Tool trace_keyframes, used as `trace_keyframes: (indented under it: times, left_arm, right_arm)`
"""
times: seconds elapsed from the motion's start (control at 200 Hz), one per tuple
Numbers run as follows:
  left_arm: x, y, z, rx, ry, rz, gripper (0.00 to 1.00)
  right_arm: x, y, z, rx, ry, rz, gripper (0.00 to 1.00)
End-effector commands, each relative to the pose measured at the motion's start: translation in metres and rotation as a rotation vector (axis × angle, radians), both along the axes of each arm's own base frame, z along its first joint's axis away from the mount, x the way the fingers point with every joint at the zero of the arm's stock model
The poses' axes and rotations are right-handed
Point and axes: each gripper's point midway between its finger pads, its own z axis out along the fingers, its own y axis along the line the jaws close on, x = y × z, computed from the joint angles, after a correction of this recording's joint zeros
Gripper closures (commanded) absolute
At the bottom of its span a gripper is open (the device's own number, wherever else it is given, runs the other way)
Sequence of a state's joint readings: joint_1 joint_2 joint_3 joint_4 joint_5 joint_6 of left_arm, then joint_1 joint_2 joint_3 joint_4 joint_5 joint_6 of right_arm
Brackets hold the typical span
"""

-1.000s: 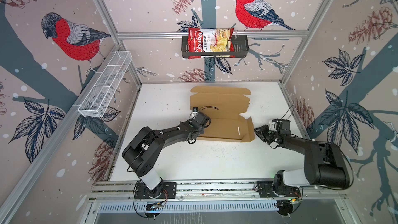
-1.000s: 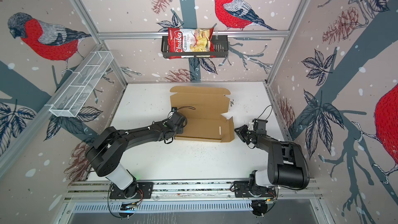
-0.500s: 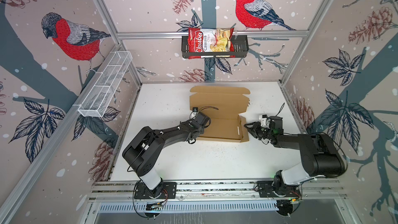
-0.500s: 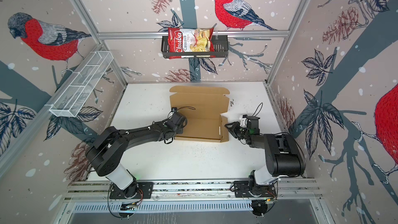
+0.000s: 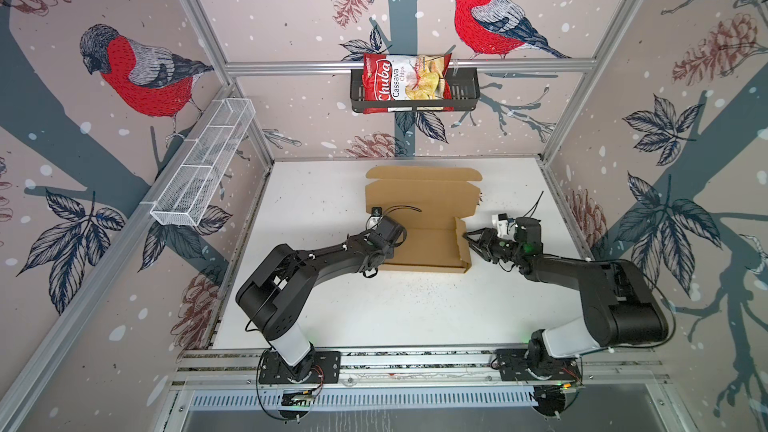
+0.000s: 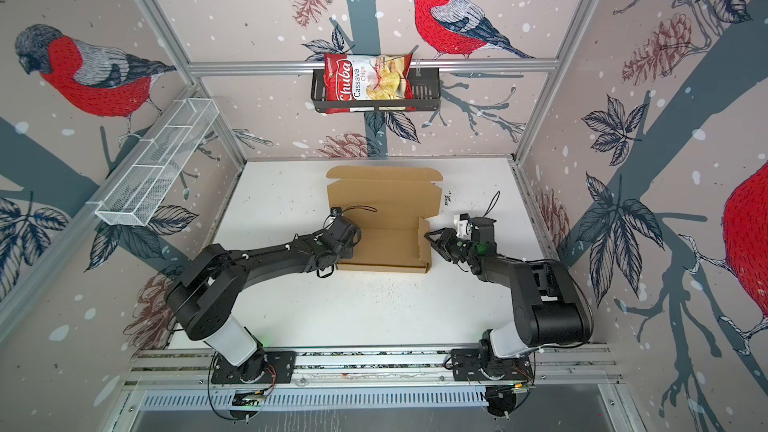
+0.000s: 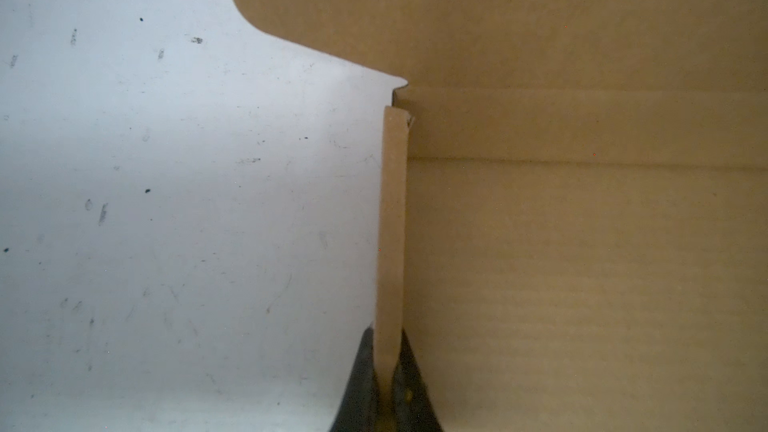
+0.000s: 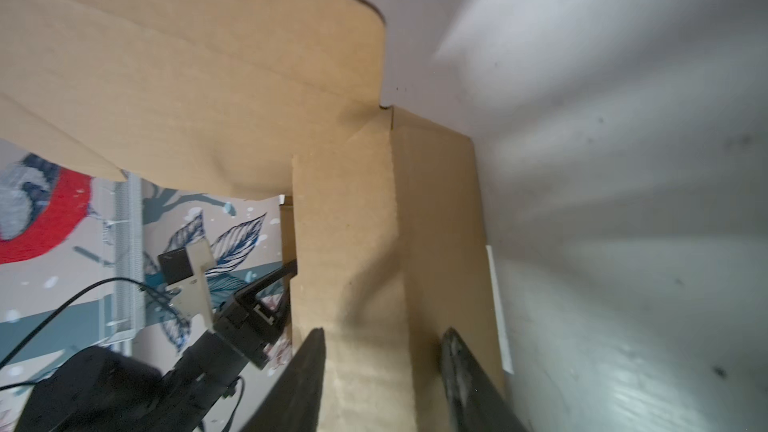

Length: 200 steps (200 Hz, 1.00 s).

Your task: Fold the paper box

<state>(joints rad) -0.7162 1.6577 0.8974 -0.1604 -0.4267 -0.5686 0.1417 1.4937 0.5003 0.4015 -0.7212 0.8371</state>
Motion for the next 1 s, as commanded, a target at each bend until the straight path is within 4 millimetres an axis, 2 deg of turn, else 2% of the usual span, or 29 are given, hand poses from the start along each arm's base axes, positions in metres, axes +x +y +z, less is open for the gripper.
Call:
trace_keyframes:
  times: [0.0,0.17,0.495,0.655,0.861,0.996]
  left_arm:
    - [0.002,-0.003,0.005,-0.015,-0.019,-0.006,1.00]
    - [0.002,-0.003,0.009,-0.025,-0.026,-0.004,1.00]
    - [0.002,-0.005,0.017,-0.048,-0.040,-0.002,1.00]
    - [0.003,-0.007,0.023,-0.068,-0.045,-0.004,1.00]
    - [0.004,-0.009,0.030,-0.083,-0.056,-0.005,1.00]
    - [0.004,-0.010,0.037,-0.096,-0.064,-0.005,1.00]
  right_arm:
    - [-0.002,-0.013,-0.028,-0.196,0.065,-0.042,0.50]
    - [0.000,-0.013,-0.043,-0.408,0.088,-0.065,0.51]
    - [0.003,-0.010,-0.054,-0.678,0.065,-0.060,0.65]
    - [-0.002,-0.018,-0.065,-0.839,0.066,-0.062,0.69]
    - [0.003,-0.025,-0.060,-0.978,0.021,-0.089,0.80]
    - [0.010,-0.027,-0.043,-1.104,-0.030,-0.103,0.86]
